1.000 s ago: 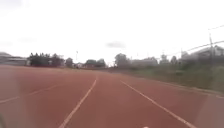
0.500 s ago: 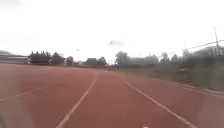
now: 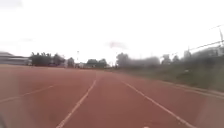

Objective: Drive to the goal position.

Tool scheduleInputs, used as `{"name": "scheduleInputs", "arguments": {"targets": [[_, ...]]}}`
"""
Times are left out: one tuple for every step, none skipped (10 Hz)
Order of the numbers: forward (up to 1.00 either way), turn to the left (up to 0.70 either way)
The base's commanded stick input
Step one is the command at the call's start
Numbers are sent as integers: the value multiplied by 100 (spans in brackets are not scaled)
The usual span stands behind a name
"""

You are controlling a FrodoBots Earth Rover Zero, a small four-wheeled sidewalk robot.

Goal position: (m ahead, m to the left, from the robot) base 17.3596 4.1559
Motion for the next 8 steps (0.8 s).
{"name": "scheduleInputs", "arguments": {"targets": [[70, 0], [70, 0], [70, 0], [70, 0], [70, 0], [70, 0], [70, 0], [70, 0]]}}
